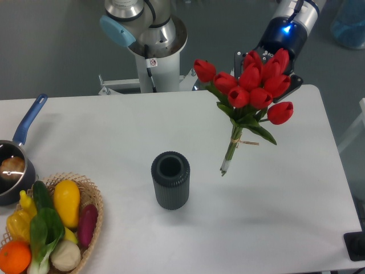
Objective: Place the flowers on the table
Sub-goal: 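Lift the red tulip bunch upward with the gripper, stems hanging below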
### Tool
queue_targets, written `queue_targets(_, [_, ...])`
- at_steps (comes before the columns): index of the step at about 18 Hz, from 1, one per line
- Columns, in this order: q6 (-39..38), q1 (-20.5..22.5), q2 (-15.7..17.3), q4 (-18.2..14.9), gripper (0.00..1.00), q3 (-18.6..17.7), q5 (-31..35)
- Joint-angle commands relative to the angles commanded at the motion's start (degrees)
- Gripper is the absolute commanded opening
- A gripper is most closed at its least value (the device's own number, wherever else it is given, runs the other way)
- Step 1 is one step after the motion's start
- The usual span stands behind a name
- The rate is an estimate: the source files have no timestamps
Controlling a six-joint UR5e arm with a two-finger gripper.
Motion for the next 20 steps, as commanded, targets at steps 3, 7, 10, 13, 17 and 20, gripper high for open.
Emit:
queue_targets(3, [0.09, -0.09, 0.09, 0.00, 0.34, -0.35, 0.70])
queue_targets(7, [-0.35, 0.09, 0.17, -0.09, 0.34, 0.18, 2.36])
queue_targets(10, [-0.53, 0.61, 0.53, -0.09, 0.34, 0.61, 6.14])
queue_targets(13, [-0.62, 0.53, 1.32, -0.26, 0.34, 0.70, 9.22])
queue_targets(17, [-0.62, 0.00, 1.32, -0.18, 0.34, 2.02, 13.00])
queue_targets(20, [-0.62, -0.17, 1.23, -0.35, 0.34, 2.90, 15.46])
